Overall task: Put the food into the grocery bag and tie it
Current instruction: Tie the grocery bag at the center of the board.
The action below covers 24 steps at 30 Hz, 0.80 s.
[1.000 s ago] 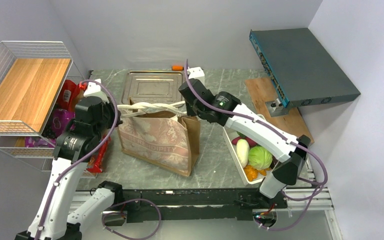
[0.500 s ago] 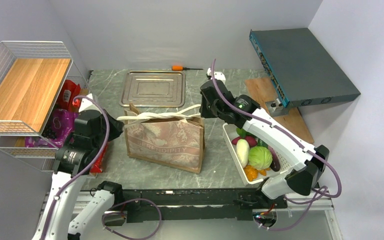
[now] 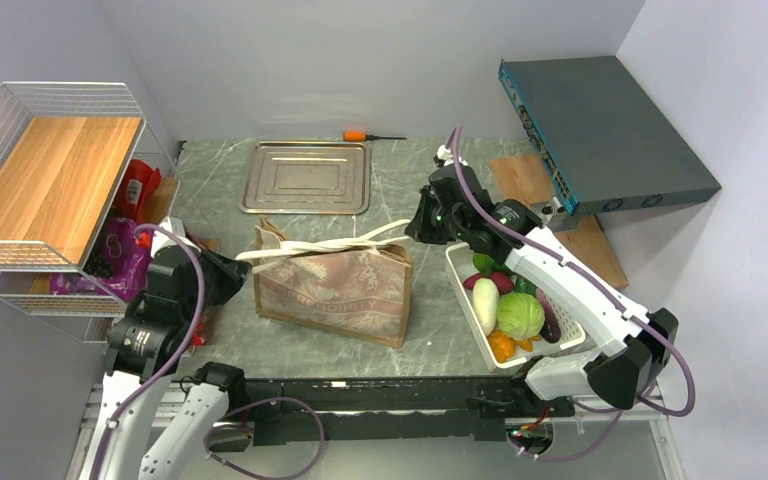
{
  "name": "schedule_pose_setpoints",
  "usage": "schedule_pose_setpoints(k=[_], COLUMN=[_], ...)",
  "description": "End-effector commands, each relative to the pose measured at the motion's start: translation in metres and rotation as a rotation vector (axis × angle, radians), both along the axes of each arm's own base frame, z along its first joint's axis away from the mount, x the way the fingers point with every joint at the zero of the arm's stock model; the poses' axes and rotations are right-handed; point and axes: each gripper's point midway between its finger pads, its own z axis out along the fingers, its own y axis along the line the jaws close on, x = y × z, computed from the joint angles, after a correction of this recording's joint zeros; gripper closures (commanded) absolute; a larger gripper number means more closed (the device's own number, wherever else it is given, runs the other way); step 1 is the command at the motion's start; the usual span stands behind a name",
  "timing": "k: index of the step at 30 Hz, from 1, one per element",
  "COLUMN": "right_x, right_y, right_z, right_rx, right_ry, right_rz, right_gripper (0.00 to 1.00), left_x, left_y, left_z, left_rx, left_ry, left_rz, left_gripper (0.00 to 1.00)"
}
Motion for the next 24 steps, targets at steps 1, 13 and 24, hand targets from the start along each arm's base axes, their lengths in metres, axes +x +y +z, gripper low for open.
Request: schedule_pose_setpoints(k=[1, 13, 24], right_x=[-0.004, 0.0, 0.015], right_y=[-0.2, -0.224, -0.192], right_z=[-0.021, -0.026, 0.005], right_rx=[-0.645, -0.651, -0.467], right_ry=[0.019, 0.043, -0.118], right_rz=[-0.433, -0.489, -0.348], right_gripper=[1.0, 1.0, 1.0], left_x=[-0.061, -0.085, -0.067], left_y=[0.113, 0.124, 0.122], left_z=[-0.041, -0.067, -0.031], left_rx=[0.328, 0.275, 0.269], left_ry=[0.18, 0.217, -0.003], left_rz=[0.506, 0.642, 0.585], left_gripper=[1.0, 1.0, 0.74])
